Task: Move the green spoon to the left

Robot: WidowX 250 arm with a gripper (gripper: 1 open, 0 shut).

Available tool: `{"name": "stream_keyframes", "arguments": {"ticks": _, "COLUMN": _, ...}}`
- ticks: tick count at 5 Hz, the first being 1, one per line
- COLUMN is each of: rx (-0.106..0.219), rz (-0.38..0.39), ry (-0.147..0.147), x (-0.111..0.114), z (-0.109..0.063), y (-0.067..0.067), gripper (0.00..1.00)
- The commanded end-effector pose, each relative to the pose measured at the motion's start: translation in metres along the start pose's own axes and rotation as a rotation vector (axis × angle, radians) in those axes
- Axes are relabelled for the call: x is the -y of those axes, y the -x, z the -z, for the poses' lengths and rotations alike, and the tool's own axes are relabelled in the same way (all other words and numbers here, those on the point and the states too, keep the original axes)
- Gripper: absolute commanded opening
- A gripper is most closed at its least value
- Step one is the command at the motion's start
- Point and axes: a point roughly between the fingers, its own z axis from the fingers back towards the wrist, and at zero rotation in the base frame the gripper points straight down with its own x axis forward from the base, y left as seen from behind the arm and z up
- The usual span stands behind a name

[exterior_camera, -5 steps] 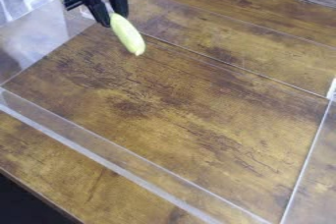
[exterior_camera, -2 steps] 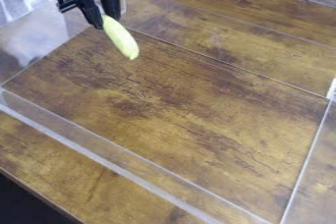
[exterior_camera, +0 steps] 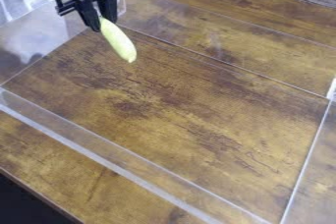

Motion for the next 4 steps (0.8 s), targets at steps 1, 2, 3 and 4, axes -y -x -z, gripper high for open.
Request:
{"name": "stream_keyframes", "arguments": {"ticks": 1, "rx": 0.052, "rz": -0.007, "ry": 0.036, "x": -0.004, "z": -0.015, "y": -0.002, "gripper": 0.00}}
{"name": "stream_keyframes", "arguments": {"ticks": 2, "rx": 0.053, "rz": 0.060, "ry": 0.043, "x": -0.004, "z": -0.009, "y": -0.004, "gripper": 0.00}}
{"name": "stream_keyframes", "arguments": {"ticks": 3, "rx": 0.053, "rz": 0.123, "ry": 0.054, "x": -0.004, "z": -0.004, "y": -0.006, "gripper": 0.00}}
{"name": "stream_keyframes", "arguments": {"ticks": 4, "rx": 0.059, "rz": 0.136, "ry": 0.046, "x": -0.006, "z": -0.016, "y": -0.014, "gripper": 1.00}}
